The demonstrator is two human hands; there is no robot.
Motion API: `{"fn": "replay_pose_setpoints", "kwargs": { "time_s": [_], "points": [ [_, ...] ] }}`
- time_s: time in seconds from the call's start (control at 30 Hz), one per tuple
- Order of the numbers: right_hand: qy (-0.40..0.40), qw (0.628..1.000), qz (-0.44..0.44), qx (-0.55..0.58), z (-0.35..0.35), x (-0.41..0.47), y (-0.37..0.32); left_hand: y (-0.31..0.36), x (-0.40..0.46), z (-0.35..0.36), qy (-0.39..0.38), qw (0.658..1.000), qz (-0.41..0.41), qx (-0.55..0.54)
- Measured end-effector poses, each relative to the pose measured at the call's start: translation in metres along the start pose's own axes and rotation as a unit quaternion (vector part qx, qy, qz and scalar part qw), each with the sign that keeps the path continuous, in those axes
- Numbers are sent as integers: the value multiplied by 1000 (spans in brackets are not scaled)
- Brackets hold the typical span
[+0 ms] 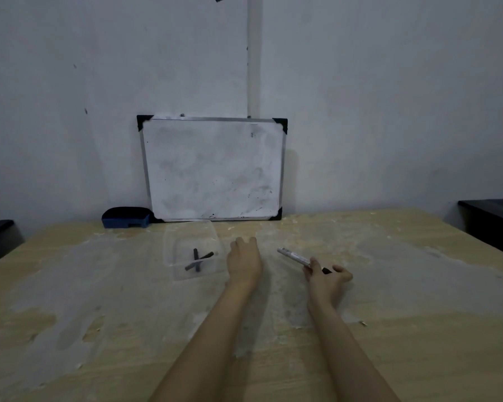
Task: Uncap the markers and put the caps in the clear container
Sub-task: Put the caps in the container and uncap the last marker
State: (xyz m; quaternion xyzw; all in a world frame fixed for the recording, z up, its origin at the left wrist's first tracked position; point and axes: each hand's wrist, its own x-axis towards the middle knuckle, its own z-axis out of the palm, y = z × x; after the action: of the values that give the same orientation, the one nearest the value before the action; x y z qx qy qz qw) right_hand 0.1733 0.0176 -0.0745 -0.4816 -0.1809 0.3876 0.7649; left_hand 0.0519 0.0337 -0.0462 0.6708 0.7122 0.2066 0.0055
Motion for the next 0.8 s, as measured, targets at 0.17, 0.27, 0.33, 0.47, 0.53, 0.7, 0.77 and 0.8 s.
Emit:
{"fn": "replay_pose_setpoints", "kwargs": {
  "time_s": [0.17, 0.27, 0.33, 0.47, 0.53, 0.7, 0.77, 0.8],
  "points": [
    [6, 1000, 17, -17, 1, -1, -2, 9, -3, 24, -21, 996, 30, 78],
    [8, 1000, 13, 13, 1, 1, 0, 11, -2, 24, -10, 996, 32, 82],
    [12, 999, 13, 33, 0, 2, 1, 12, -4, 22, -12, 996, 33, 81],
    [13, 999, 23, 24, 1, 2, -1, 11, -4, 20, 33, 993, 29, 111],
    [5, 1000, 25, 10, 1, 1, -3, 10, -5, 16, 33, 991, 22, 127],
    [1, 1000, 28, -8, 0, 0, -6, 7, -5, 23, -10, 993, 22, 118],
    [1, 999, 37, -7, 0, 0, -8, 5, -7, 18, 10, 997, 21, 78],
    [4, 999, 40, -3, 0, -1, -10, 3, -8, 17, 26, 998, 21, 46]
  ]
}}
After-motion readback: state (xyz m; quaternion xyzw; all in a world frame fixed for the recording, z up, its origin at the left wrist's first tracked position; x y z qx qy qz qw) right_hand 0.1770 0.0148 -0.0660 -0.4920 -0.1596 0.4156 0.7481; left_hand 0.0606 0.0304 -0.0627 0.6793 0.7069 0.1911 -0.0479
